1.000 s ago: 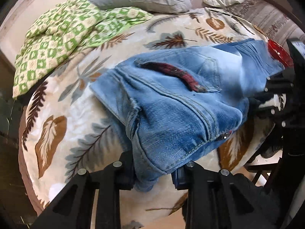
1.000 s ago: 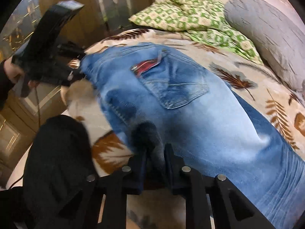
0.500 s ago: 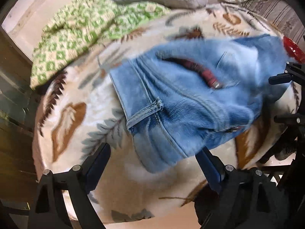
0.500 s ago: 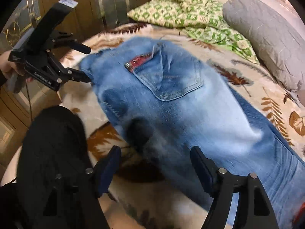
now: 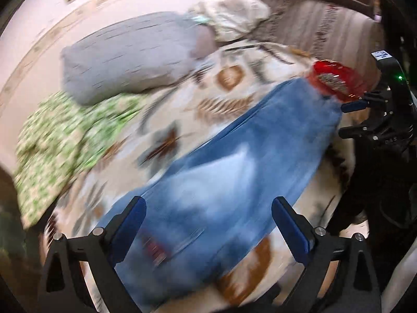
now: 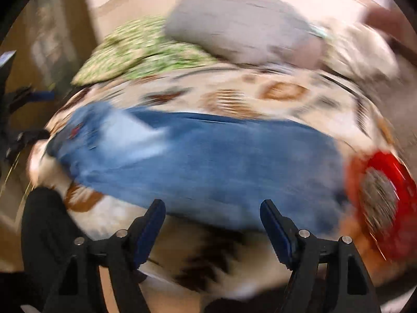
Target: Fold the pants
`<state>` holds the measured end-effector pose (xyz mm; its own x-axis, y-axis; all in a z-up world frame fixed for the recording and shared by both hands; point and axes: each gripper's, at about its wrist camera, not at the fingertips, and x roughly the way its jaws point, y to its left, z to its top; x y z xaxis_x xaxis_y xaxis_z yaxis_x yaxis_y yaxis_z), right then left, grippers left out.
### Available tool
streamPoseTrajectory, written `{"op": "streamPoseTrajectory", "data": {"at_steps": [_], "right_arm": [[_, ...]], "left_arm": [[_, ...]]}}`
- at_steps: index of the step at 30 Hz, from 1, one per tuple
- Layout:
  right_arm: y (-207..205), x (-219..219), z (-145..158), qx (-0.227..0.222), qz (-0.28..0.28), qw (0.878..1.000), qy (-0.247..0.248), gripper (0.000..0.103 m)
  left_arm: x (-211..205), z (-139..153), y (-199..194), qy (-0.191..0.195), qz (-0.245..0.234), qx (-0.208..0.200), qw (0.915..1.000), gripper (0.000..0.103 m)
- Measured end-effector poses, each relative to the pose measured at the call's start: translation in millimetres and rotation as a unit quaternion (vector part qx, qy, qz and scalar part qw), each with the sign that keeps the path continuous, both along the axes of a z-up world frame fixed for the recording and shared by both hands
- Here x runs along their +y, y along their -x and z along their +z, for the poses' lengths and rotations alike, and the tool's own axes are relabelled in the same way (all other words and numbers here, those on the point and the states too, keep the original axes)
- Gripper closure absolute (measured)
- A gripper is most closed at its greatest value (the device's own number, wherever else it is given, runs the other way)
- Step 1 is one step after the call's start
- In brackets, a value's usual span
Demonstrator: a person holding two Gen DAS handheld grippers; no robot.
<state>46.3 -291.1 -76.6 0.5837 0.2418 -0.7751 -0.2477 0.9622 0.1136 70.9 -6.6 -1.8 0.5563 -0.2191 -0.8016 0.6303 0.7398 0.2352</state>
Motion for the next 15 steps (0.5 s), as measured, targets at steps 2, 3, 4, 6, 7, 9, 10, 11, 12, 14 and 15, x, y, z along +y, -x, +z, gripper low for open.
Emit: {"op": "streamPoseTrajectory", "data": {"at_steps": [2,3,4,6,7,9,10,11,12,14,15], "right_arm": [[3.6,-32.4,-0.9,0.010,-0.048,0.999,-0.012,0.025],[5.4,-45.5,-2.4,0.015,-0.066,0.998,-0.018,0.025],[7.6,-61.9,-4.2,0.020,-0.093,0.995,-0.023,0.025],[9.8,-79.1,-7.2,0.025,-0.115,0.992,-0.034,0.025],[10.5,-90.4,-9.7,0.028,-0.133,0.990,-0.037,0.025],[9.8,-101.2,-14.3,0.036,-0.148,0.988,-0.042,0.025],[8.6,-106.9,-17.3,0.039,-0.155,0.986,-0.046,0.025],[7.5,-111.2,-20.3,0.043,-0.161,0.985,-0.051,0.025],[5.4,-115.6,-23.7,0.048,-0.167,0.983,-0.058,0.025],[2.1,-120.3,-29.5,0.054,-0.179,0.980,-0.067,0.025],[0.8,-122.4,-32.7,0.058,-0.183,0.979,-0.074,0.025]], "left_arm": [[-28.1,-3.9,-10.7,0.007,-0.025,0.005,0.9996,0.006],[-42.1,-5.8,-14.5,0.010,-0.039,0.008,0.9991,0.006],[-58.5,-7.6,-17.7,0.013,-0.058,0.010,0.9982,0.006],[-84.0,-9.5,-18.1,0.016,-0.082,0.011,0.9964,0.006],[-98.0,-11.5,-21.1,0.016,-0.097,0.011,0.9951,0.006],[-118.6,-16.5,-30.6,0.013,-0.118,0.007,0.9929,0.006],[-130.5,-18.9,-34.5,0.012,-0.129,0.002,0.9916,0.006],[-143.1,-21.7,-38.7,0.012,-0.142,-0.001,0.9898,0.006],[-152.3,-23.5,-41.2,0.013,-0.151,-0.004,0.9885,0.006],[-166.5,-27.6,-48.4,0.013,-0.160,-0.011,0.9869,0.006],[-175.8,-31.3,-54.0,0.012,-0.165,-0.012,0.9862,0.006]]}}
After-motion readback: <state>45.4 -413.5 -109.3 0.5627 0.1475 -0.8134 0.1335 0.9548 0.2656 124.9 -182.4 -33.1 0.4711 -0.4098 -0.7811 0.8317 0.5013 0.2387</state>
